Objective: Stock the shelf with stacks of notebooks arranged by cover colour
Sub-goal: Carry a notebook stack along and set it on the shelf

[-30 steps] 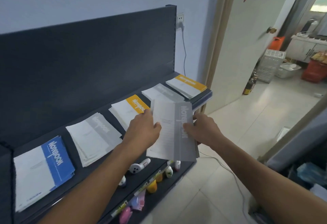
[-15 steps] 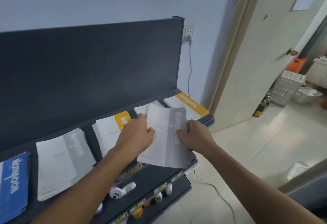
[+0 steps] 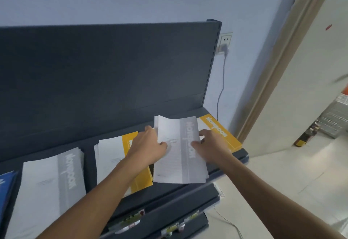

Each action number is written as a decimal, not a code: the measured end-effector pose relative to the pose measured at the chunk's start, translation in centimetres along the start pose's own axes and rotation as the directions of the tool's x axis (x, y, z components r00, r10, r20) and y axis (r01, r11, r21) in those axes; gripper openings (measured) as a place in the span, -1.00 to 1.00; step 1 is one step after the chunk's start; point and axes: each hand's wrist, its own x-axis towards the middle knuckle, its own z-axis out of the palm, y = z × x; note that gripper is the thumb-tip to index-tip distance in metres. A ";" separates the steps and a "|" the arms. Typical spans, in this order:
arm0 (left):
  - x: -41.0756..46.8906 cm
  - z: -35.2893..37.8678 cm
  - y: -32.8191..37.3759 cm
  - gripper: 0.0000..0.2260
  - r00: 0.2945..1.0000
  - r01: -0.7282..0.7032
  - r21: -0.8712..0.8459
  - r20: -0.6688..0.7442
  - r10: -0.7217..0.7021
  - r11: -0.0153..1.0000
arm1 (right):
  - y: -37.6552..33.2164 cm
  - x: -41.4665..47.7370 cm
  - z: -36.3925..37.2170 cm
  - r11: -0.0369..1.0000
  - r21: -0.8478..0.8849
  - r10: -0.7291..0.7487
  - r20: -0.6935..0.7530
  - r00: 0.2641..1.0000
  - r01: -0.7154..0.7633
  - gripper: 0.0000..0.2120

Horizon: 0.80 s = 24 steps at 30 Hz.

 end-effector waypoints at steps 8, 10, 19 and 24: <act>1.1 1.5 -3.7 -0.77 0.986 0.165 -0.087 -0.019 -0.167 0.982 | -1.3 4.4 3.3 0.989 -0.100 -0.107 0.043 0.993 0.111 -0.61; 1.5 2.0 -3.6 -0.75 0.982 0.182 -0.108 -0.030 -0.186 0.977 | -1.4 5.4 3.4 0.982 -0.142 -0.120 0.056 0.991 0.127 -0.73; 3.3 4.4 -1.5 -0.68 0.971 0.223 -0.143 -0.059 -0.233 0.964 | -0.5 8.4 2.6 0.943 -0.290 -0.138 0.108 0.985 0.164 -0.86; 3.6 4.9 -0.7 -0.71 0.956 0.280 -0.087 -0.061 -0.286 0.956 | 0.0 9.7 2.5 0.939 -0.283 -0.156 0.155 0.975 0.195 -0.86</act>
